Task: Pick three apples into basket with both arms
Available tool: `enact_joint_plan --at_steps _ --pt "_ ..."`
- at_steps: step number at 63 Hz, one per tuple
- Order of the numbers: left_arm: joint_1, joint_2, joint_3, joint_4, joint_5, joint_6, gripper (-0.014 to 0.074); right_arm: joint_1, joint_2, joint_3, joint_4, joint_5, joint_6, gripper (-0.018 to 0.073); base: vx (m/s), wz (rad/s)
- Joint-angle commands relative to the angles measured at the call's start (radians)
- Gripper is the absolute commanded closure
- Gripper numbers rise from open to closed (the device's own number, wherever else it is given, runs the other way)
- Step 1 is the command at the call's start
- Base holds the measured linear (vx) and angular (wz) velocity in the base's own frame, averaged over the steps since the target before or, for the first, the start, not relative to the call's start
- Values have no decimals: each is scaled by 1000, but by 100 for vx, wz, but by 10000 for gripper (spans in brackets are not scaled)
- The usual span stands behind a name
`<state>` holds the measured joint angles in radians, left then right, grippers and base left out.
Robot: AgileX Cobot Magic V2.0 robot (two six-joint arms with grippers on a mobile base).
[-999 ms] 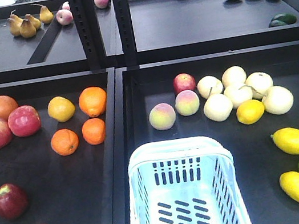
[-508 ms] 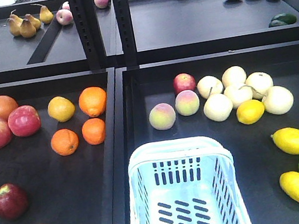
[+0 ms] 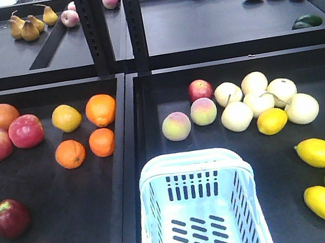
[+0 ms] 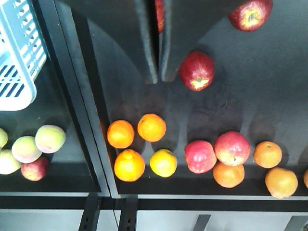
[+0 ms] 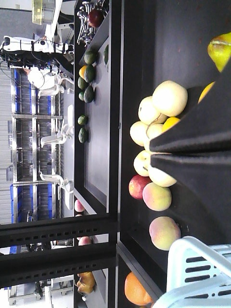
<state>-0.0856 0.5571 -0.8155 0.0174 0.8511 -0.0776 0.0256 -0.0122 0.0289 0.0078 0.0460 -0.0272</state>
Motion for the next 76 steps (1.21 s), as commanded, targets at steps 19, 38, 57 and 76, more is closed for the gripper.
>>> enact_joint_plan --at_steps 19,38,57,76 --pt "-1 17 -32 -3 -25 28 364 -3 -1 11 -8 -77 1 568 0 0" --pt "-1 17 -32 -1 -18 45 -106 -3 -1 11 -8 -78 1 568 0 0" --pt "-1 79 -49 -123 -65 458 -106 -3 -1 11 -8 -78 1 568 0 0" --pt "-2 237 -49 -480 -166 937 -99 -3 -1 11 -8 -78 1 568 0 0"
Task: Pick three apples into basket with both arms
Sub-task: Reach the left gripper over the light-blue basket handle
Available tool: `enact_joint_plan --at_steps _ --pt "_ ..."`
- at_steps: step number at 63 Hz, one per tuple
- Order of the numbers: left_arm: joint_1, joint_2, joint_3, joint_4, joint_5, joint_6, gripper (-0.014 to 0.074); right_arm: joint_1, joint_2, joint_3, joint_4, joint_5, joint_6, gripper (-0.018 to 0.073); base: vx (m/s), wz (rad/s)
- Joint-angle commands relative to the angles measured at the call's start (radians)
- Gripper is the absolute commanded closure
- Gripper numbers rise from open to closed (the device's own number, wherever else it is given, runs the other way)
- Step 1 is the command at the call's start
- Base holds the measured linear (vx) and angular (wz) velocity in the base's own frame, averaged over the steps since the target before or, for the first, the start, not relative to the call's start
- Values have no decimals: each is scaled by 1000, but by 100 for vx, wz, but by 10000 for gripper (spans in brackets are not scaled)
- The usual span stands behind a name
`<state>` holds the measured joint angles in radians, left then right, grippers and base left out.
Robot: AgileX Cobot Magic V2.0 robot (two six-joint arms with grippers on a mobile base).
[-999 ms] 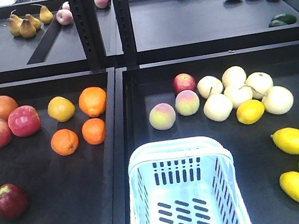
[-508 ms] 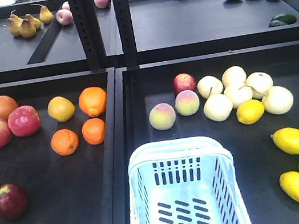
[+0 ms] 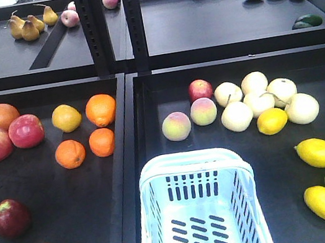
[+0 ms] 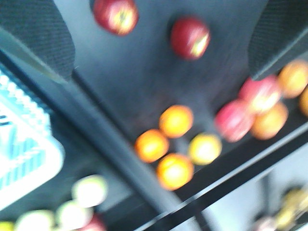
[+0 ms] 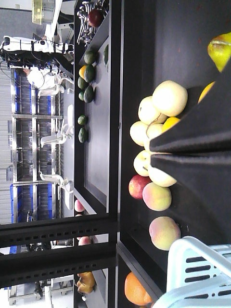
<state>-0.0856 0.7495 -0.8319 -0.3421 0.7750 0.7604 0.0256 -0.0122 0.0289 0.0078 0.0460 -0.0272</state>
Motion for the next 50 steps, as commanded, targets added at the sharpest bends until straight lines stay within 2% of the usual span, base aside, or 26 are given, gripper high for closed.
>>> enact_joint_plan --at_steps 1,9,19,32,50 --pt "-2 52 -33 -133 -93 110 -99 -3 -1 11 -8 -78 1 568 0 0" --pt "-25 124 -33 -214 -97 222 -91 -3 -1 11 -8 -78 1 568 0 0" --pt "-148 200 -33 -220 -150 287 -85 -3 -1 11 -8 -78 1 568 0 0" --pt "-290 304 -40 -199 -232 289 -80 -3 -1 11 -8 -78 1 568 0 0" --pt "-445 492 -248 -105 -188 286 -62 -3 -1 11 -8 -77 1 568 0 0"
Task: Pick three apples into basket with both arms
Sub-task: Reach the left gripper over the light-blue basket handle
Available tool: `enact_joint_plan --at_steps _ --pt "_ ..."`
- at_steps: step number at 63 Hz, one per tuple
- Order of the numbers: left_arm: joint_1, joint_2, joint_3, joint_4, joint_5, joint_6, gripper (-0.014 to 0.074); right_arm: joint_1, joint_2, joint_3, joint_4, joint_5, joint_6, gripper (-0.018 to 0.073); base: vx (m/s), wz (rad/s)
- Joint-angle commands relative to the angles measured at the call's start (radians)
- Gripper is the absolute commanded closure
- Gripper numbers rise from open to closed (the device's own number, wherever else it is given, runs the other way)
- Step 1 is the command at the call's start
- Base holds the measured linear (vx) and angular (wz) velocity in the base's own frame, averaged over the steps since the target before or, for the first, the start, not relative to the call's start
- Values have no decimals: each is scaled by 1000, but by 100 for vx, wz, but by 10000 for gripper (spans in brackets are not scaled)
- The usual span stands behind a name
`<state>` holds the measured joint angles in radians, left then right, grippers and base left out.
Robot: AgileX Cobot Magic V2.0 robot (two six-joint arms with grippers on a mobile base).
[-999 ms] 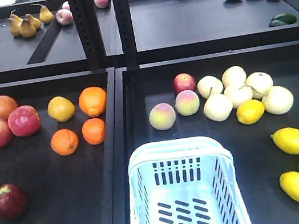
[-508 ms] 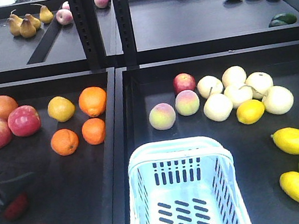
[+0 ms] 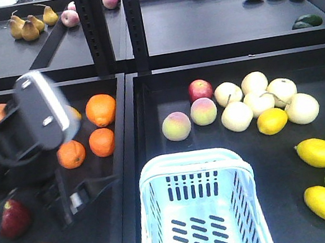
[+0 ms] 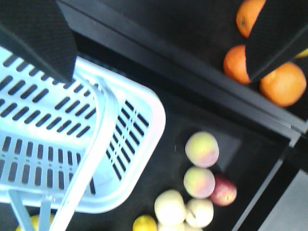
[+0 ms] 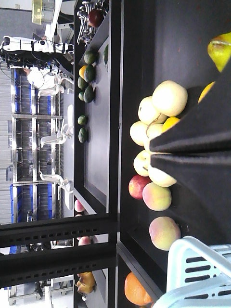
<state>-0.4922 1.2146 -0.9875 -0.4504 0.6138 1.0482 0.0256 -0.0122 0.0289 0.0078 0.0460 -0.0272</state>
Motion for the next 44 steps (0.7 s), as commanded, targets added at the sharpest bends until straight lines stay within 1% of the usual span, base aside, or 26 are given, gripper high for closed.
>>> enact_joint_plan --at_steps 1,16,27,32,38,44 --pt "-45 37 -103 13 -22 -1 -62 -3 -1 11 -8 -77 1 568 0 0" --pt "-169 212 -274 164 64 -24 -51 -3 -1 11 -8 -77 1 568 0 0" --pt "-245 332 -385 314 117 -114 -46 -3 -1 11 -8 -77 1 568 0 0" --pt "-276 377 -432 374 144 -141 -43 -3 -1 11 -8 -77 1 568 0 0" --pt "-307 432 -478 407 168 -142 -35 -3 -1 11 -8 -77 1 568 0 0" --pt "-328 482 -512 420 168 -142 -29 -3 -1 11 -8 -77 1 568 0 0"
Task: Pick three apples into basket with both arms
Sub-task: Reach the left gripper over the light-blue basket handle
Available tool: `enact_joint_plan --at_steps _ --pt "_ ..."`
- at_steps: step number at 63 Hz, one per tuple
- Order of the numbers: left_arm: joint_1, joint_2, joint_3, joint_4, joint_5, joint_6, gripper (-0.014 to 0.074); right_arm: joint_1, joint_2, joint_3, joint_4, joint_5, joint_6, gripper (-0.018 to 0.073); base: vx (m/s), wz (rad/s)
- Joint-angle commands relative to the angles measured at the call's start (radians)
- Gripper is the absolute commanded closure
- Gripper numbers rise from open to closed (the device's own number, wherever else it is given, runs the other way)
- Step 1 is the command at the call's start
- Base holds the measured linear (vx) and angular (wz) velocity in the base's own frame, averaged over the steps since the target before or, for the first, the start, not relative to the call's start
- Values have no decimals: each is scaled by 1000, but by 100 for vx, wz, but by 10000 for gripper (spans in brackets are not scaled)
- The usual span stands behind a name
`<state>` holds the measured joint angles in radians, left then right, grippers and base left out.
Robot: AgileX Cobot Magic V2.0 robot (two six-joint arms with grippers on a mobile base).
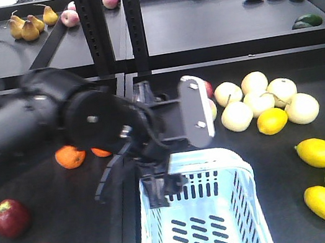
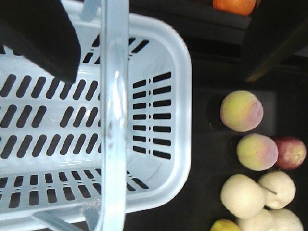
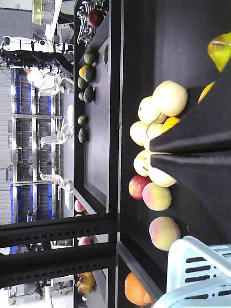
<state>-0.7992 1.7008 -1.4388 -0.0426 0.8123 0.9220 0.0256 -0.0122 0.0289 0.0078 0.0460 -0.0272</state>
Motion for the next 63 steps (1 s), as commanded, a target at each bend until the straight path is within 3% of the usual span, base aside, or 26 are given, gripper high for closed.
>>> enact_joint_plan --at_steps 1,10,21,44,53,63 --pt "-23 3 -66 13 -31 -16 -29 -3 -1 11 -8 -77 1 568 0 0" --pt "-40 65 -104 16 -15 -15 -23 -3 -1 11 -8 -77 1 568 0 0" --pt "-56 121 -130 90 15 -17 -5 -3 -1 11 -8 -78 1 568 0 0" --pt "-56 146 -134 119 -4 -42 68 -3 -1 11 -8 -78 1 568 0 0" --pt "-56 146 -134 119 -17 -51 183 -3 -1 11 -8 -78 1 568 0 0" --pt "-56 146 -134 119 -10 -67 408 -3 -1 11 -8 -78 1 568 0 0"
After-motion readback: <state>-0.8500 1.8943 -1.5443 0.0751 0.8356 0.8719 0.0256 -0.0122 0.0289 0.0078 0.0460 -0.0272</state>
